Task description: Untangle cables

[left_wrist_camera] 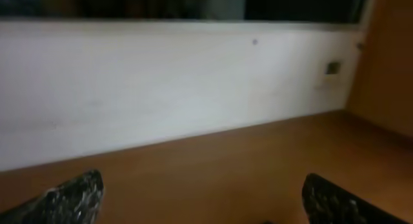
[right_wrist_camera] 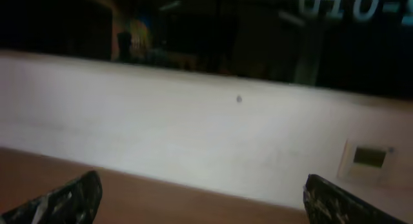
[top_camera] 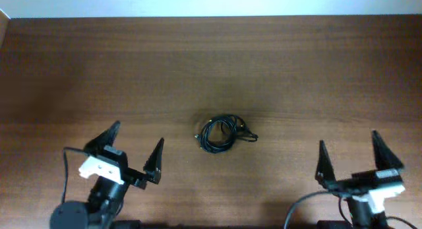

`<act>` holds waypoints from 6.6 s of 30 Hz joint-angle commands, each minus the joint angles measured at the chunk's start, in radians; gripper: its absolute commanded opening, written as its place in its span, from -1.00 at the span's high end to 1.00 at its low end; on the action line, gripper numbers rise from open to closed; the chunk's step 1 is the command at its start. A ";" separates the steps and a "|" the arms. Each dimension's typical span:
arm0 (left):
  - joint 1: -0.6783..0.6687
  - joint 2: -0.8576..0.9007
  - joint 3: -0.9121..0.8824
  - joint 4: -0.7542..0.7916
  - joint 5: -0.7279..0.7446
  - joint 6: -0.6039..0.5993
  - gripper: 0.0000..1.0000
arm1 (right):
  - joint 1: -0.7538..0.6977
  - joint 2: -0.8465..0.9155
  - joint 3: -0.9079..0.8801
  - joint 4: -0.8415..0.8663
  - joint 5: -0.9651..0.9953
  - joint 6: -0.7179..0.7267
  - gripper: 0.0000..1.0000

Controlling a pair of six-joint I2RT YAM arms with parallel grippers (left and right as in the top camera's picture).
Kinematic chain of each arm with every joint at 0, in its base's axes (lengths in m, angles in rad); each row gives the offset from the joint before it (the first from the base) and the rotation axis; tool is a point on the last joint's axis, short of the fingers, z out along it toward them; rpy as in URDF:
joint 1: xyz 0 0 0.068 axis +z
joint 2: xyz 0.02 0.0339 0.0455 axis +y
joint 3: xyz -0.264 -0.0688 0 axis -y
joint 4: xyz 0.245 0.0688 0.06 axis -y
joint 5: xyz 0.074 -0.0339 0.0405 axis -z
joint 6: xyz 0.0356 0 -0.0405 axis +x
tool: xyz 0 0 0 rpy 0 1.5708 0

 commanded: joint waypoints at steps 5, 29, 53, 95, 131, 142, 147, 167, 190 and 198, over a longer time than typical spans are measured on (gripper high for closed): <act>-0.004 0.323 0.357 -0.204 0.398 -0.072 -0.97 | -0.006 0.076 0.347 -0.249 -0.353 0.225 -0.97; -0.004 0.318 0.448 -0.219 0.458 -0.058 -0.97 | -0.006 0.200 0.371 -0.280 -0.277 0.306 -0.97; -0.007 0.824 0.449 -0.279 0.505 -0.038 -0.97 | 0.126 1.282 0.771 -0.827 -0.396 -0.441 -0.97; -0.007 0.824 0.448 -0.301 0.529 -0.039 -0.97 | 0.357 1.886 0.610 -0.521 -0.626 -1.302 0.92; -0.007 0.824 0.448 -0.361 0.304 -0.314 -0.97 | 0.354 1.868 1.344 -0.571 -1.016 -0.484 0.92; -0.007 0.938 0.448 -0.402 0.100 -0.609 -0.67 | 0.354 1.867 1.344 -0.526 -1.146 -0.547 0.92; -0.006 0.977 0.448 -0.337 0.100 -0.631 -0.35 | 0.357 1.867 1.344 -0.523 -1.234 -0.544 0.92; -0.006 0.861 0.449 -0.209 0.099 -0.629 1.00 | 0.314 1.867 1.344 -0.685 -0.664 -0.510 -0.09; -0.006 0.923 0.449 -0.336 0.143 -0.899 1.00 | 0.578 1.867 1.344 -1.028 -0.650 -1.405 0.30; -0.084 0.934 0.449 -0.224 0.264 -0.928 1.00 | 0.595 1.867 1.344 -0.932 -0.597 -1.407 -0.02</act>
